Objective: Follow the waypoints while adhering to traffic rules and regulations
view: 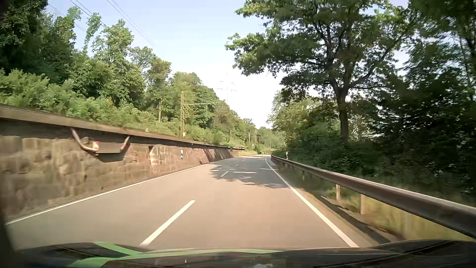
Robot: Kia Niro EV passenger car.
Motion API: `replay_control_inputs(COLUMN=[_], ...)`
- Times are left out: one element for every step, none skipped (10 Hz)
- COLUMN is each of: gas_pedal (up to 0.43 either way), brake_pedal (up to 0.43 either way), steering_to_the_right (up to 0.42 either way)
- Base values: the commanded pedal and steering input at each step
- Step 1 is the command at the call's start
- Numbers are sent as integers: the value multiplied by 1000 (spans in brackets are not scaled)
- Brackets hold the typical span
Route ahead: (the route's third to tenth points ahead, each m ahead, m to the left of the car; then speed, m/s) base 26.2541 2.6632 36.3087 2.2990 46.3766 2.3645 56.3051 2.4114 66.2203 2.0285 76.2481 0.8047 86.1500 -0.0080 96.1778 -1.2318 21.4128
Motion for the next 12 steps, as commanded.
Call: replay_control_inputs(gas_pedal=[0, 20, 87, 98, 118, 130, 138, 138, 138, 118, 59, 47], brake_pedal=[0, 0, 0, 0, 0, 0, 0, 0, 0, 0, 0, 0], steering_to_the_right=[0, 0, 0, -1, 0, 0, 0, 0, 1, 2, 2, 2])
